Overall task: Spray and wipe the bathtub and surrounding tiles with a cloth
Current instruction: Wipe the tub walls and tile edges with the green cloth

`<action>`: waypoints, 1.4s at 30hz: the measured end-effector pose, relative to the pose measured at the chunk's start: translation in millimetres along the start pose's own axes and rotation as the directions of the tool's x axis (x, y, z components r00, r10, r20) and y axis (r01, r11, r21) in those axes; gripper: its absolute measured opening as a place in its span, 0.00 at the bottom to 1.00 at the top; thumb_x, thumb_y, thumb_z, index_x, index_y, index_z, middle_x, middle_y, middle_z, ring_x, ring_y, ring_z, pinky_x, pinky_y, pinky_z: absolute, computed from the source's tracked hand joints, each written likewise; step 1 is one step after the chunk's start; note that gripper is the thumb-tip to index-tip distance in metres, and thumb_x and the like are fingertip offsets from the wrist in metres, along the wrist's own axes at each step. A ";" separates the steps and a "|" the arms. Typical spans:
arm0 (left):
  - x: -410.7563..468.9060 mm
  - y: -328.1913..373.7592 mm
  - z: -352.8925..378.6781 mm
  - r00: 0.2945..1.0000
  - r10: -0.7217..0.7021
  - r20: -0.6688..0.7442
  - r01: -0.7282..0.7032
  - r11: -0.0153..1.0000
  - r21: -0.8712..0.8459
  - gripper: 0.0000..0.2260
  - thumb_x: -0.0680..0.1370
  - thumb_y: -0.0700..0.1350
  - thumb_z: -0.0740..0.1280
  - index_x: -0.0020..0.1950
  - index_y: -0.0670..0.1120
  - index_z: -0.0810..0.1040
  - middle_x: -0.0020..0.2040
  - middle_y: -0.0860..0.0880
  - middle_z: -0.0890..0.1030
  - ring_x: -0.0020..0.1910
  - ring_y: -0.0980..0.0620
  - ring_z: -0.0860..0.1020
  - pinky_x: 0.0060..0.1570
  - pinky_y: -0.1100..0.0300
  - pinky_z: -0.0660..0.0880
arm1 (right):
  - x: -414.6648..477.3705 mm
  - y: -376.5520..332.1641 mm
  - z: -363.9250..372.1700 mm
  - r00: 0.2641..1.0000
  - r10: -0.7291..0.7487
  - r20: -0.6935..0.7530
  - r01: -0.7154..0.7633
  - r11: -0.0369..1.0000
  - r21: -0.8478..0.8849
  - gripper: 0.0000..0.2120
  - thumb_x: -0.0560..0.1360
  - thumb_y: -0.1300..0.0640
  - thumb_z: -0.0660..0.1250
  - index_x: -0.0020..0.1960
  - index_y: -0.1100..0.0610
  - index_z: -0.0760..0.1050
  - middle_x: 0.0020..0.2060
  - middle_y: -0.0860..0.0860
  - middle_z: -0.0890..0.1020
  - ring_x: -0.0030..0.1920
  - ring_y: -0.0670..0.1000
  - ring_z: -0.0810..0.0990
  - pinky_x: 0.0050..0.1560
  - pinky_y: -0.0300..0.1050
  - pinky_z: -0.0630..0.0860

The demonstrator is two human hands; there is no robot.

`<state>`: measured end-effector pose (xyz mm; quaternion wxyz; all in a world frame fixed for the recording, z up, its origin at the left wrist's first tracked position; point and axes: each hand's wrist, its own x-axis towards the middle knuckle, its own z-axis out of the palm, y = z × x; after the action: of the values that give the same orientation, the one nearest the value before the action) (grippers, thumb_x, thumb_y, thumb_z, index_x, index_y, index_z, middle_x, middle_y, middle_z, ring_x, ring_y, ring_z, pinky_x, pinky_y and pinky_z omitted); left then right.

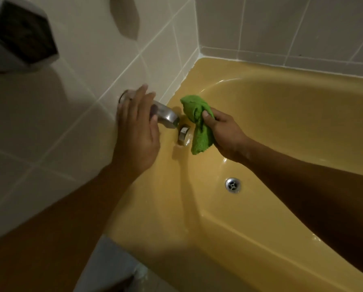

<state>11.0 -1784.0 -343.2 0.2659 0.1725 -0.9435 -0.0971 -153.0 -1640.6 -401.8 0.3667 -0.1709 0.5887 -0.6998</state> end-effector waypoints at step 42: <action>-268.7 -14.2 4.3 0.695 -0.716 -0.056 0.596 0.618 -0.513 0.32 0.85 0.49 0.62 0.84 0.46 0.48 0.83 0.55 0.53 0.81 0.59 0.53 0.76 0.69 0.55 | -37.5 53.9 150.7 0.829 0.171 0.533 0.521 0.113 -0.846 0.23 0.85 0.50 0.56 0.80 0.45 0.61 0.82 0.46 0.53 0.81 0.61 0.42 0.80 0.60 0.42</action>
<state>227.3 -1695.4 -476.5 0.3627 0.4513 -0.7194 -0.3836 -9.8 -1721.1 -408.3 0.2118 -0.6180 0.7499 -0.1039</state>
